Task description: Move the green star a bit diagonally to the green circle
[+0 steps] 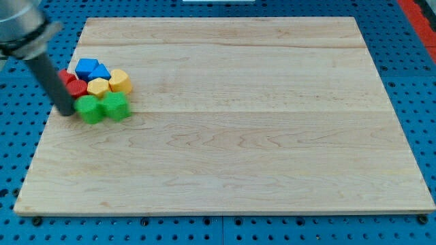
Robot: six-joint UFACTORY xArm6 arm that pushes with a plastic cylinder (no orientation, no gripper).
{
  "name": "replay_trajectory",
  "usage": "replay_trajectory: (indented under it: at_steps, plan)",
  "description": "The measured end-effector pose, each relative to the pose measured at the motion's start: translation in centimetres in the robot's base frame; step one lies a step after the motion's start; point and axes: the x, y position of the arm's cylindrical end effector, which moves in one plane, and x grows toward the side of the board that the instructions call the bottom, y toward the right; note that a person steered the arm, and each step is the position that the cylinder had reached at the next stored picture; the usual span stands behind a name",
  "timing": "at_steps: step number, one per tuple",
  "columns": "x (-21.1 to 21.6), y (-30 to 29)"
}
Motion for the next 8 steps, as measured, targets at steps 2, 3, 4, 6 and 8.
replay_trajectory:
  at_steps: [2, 3, 4, 6, 8]
  plan:
    - [0.0, 17.1]
    - [-0.1, 13.4]
    - [-1.6, 11.1]
    - [-3.0, 16.9]
    - [0.4, 26.0]
